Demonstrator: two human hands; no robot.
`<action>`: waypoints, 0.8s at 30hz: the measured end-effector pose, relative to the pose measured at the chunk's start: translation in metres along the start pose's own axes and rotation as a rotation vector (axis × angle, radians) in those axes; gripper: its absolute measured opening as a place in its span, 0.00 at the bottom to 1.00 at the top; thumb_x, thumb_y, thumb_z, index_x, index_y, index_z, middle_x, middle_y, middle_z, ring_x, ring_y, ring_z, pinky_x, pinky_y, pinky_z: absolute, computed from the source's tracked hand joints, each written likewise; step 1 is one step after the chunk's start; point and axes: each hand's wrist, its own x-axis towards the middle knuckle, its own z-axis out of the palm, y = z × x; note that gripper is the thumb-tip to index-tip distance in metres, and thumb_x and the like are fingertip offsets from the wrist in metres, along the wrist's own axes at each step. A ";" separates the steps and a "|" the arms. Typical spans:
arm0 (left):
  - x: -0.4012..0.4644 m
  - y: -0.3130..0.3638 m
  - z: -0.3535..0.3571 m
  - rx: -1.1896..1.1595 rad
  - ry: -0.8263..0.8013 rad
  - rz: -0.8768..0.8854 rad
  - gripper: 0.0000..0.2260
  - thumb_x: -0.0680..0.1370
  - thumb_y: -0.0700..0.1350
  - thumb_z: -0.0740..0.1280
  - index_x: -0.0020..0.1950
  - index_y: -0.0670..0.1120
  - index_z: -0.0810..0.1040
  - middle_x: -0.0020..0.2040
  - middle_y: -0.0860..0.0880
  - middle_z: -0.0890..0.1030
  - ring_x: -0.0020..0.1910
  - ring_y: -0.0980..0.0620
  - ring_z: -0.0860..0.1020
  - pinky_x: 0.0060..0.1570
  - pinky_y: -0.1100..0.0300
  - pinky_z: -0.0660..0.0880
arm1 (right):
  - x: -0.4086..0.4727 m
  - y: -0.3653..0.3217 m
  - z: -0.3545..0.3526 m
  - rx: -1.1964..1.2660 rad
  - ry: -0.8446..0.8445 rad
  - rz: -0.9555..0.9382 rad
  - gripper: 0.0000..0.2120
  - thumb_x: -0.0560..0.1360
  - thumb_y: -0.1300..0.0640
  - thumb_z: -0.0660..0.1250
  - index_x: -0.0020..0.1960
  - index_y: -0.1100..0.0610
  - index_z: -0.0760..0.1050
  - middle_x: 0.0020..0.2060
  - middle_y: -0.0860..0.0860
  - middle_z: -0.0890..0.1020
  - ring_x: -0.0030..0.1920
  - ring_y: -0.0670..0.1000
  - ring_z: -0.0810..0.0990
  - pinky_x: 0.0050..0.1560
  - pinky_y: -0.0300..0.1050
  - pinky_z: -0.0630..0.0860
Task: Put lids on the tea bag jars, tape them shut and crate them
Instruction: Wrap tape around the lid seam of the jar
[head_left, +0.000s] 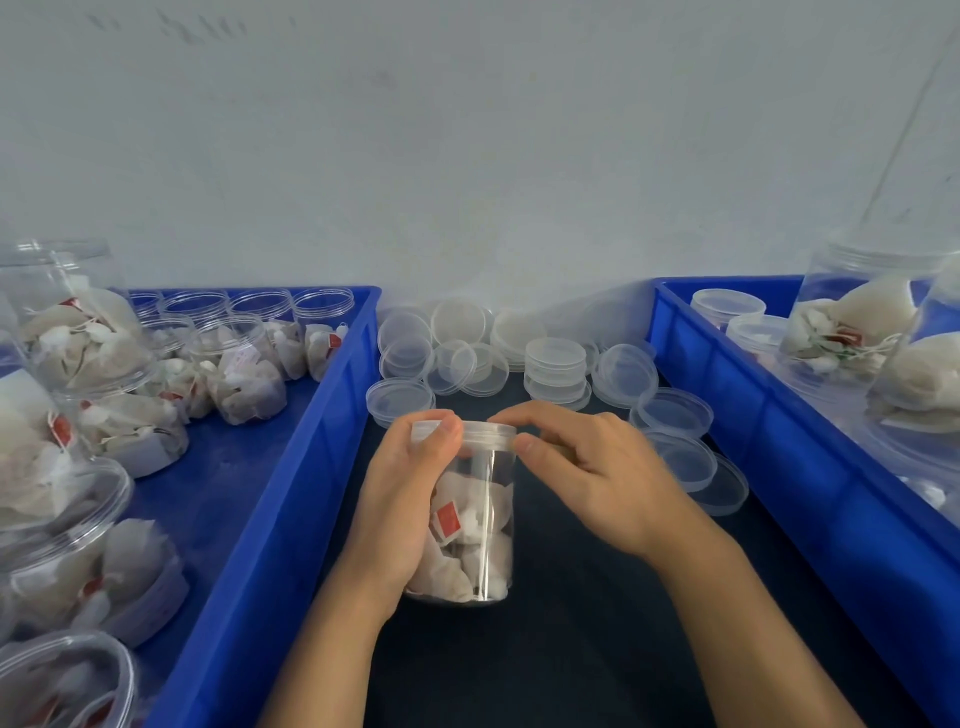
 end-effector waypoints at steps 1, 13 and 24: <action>-0.001 0.001 0.001 -0.017 -0.003 -0.002 0.20 0.72 0.69 0.68 0.59 0.62 0.82 0.56 0.54 0.86 0.56 0.52 0.86 0.55 0.49 0.81 | 0.000 -0.001 0.000 -0.005 -0.001 -0.001 0.11 0.86 0.47 0.61 0.64 0.37 0.77 0.30 0.42 0.77 0.37 0.47 0.78 0.41 0.42 0.66; 0.000 -0.001 -0.004 -0.038 -0.125 0.024 0.42 0.65 0.76 0.73 0.75 0.62 0.69 0.71 0.54 0.78 0.69 0.54 0.79 0.66 0.53 0.77 | -0.001 -0.008 0.003 0.002 0.108 -0.036 0.15 0.80 0.41 0.58 0.64 0.35 0.76 0.31 0.37 0.79 0.36 0.45 0.78 0.38 0.40 0.66; 0.005 -0.006 0.005 0.178 0.114 0.132 0.42 0.62 0.70 0.77 0.73 0.60 0.70 0.62 0.64 0.80 0.61 0.64 0.80 0.56 0.65 0.81 | 0.000 -0.021 0.013 -0.122 0.126 -0.054 0.17 0.80 0.41 0.60 0.68 0.33 0.70 0.33 0.39 0.77 0.39 0.43 0.78 0.43 0.47 0.76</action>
